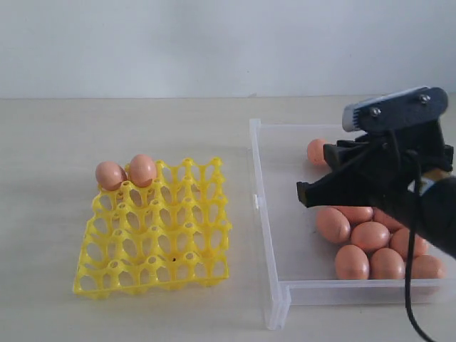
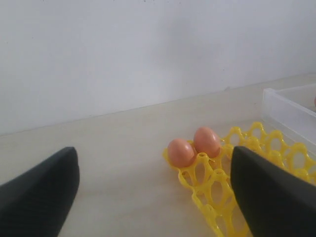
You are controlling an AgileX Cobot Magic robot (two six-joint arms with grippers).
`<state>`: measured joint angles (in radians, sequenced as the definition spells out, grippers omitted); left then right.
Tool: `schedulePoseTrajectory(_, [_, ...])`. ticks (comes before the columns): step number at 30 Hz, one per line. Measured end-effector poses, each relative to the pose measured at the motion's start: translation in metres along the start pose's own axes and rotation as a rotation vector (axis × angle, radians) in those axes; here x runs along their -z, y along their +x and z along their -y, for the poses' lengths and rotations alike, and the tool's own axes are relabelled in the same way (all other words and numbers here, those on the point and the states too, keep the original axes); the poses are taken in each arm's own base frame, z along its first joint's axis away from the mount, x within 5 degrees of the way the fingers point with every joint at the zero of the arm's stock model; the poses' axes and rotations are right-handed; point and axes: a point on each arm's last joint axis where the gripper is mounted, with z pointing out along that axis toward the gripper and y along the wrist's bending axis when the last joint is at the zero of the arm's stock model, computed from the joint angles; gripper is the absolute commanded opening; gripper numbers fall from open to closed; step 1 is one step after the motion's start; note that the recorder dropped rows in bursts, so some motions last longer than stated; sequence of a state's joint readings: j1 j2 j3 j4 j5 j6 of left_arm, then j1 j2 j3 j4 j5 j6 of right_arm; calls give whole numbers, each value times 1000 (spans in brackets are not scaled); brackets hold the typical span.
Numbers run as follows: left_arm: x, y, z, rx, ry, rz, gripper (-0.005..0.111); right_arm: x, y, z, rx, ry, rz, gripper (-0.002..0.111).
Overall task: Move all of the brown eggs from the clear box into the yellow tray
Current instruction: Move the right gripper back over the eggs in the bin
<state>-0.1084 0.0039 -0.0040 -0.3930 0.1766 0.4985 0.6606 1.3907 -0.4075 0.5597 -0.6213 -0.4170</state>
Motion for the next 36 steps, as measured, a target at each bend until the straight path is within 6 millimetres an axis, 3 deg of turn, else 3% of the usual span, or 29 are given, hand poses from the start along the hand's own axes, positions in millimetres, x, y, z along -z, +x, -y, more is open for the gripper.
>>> schedulePoseTrajectory(3, [0,0,0,0,0,0,78,-20,-14,11,-39,-29,-178,43])
schedulePoseTrajectory(11, [0,0,0,0,0,0,78,-68,-44,51,-117,-150,-542,43])
schedulePoseTrajectory(19, [0,0,0,0,0,0,78,-108,-29,76,-14,-55,-900,43])
schedulePoseTrajectory(28, [0,0,0,0,0,0,78,-146,-13,82,10,-23,-980,43])
schedulePoseTrajectory(36, [0,0,0,0,0,0,78,-166,-16,85,30,-18,-987,43])
